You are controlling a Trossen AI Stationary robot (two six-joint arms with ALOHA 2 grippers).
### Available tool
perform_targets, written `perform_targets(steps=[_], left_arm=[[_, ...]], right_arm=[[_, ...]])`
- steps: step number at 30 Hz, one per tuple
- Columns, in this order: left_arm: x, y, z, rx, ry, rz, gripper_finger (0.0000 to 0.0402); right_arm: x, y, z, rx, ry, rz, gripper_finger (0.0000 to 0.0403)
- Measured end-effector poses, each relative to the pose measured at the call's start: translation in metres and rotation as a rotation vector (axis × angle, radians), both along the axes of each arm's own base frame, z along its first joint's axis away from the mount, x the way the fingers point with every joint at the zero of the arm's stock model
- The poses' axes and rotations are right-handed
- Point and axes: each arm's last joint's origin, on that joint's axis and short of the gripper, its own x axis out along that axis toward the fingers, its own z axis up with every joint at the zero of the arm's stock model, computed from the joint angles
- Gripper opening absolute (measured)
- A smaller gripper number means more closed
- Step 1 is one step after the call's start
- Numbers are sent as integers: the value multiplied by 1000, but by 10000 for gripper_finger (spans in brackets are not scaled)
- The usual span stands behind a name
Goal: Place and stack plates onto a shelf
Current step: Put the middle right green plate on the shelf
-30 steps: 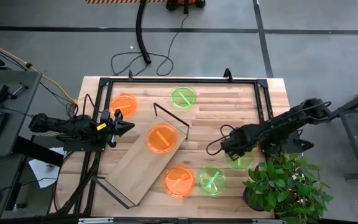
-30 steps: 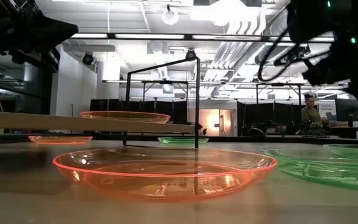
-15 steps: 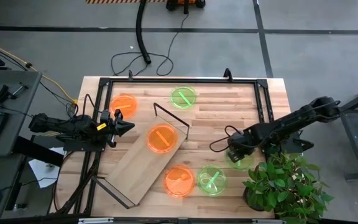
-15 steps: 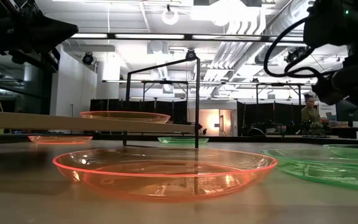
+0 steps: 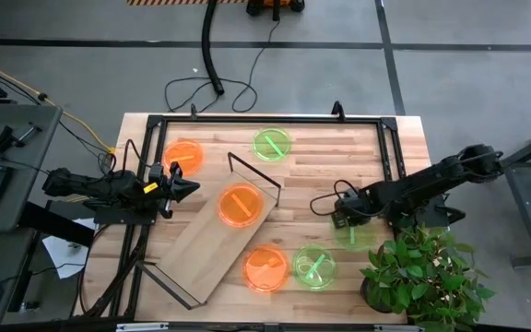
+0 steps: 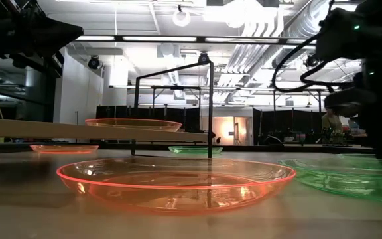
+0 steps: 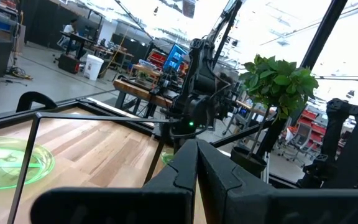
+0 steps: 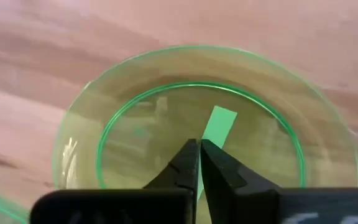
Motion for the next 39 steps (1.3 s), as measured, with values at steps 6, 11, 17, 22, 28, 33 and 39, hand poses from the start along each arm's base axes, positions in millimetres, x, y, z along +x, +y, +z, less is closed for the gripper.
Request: perform_targets(steps=[6,11,17,22,28,33,39], left_arm=[[0,0,0,0,0,0,3],[0,0,0,0,0,0,3],[0,0,0,0,0,0,3],[0,0,0,0,0,0,3],[0,0,0,0,0,0,3],[0,0,0,0,0,0,3],[0,0,0,0,0,0,3]], right_arm=[[17,-20,-9,-6,-46,-97,12],[29,-48,-12,-160,-150,-254,3],[36,-87,-9,-275,-277,-398,1],[46,-103,14,-349,-428,-364,2],[27,-97,38,-381,-360,-262,2],[-5,-81,44,-331,-185,-271,14],[-19,-69,51,-346,-161,-284,78]])
